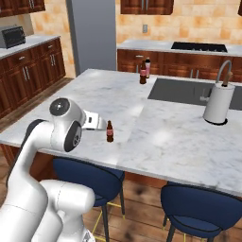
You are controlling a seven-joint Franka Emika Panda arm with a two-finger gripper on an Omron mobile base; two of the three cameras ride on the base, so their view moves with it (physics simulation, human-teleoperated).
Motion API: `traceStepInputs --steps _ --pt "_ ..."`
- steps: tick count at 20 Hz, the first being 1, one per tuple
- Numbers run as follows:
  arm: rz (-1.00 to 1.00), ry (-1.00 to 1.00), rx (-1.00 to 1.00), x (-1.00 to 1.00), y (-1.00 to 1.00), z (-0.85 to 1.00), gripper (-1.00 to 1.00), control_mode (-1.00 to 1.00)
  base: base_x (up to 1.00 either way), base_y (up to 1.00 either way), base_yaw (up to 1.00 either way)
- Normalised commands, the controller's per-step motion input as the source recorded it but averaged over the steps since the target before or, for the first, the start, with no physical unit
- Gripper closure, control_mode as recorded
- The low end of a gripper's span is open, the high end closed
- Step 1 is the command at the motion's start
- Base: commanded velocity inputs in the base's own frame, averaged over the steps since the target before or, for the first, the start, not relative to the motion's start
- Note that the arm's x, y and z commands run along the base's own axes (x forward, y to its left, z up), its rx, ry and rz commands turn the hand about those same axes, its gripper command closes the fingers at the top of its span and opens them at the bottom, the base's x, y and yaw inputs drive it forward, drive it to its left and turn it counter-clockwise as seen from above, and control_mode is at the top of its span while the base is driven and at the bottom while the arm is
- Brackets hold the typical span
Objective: Place the large bottle from the dining counter next to the other large bottle outside the sink, and place the small bottle from the dining counter next to the other small bottle inside the sink.
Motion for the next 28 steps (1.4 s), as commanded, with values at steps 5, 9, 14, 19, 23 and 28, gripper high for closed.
traceStepInputs --steps 5,9,14,19,23,28 --pt "0.0 0.12 0.0 0.39 -0.02 -0.19 -1.0 -1.0 0.0 0.0 0.0" --pt "0.0 0.01 0.0 0.09 0.0 -0.06 -1.0 -1.0 0.0 0.0 0.0" --pt "0.0 -0.05 0.0 0.0 0.0 -0.08 -1.0 -1.0 0.0 0.0 0.0" --pt "0.0 -0.09 0.0 0.0 0.0 -0.22 -1.0 -1.0 0.0 0.0 0.0" --pt "0.0 -0.01 0.0 0.16 0.0 -0.31 -1.0 -1.0 0.0 0.0 0.0" --pt "0.0 0.0 0.0 0.3 0.0 -0.08 -1.0 -1.0 0.0 0.0 0.0"
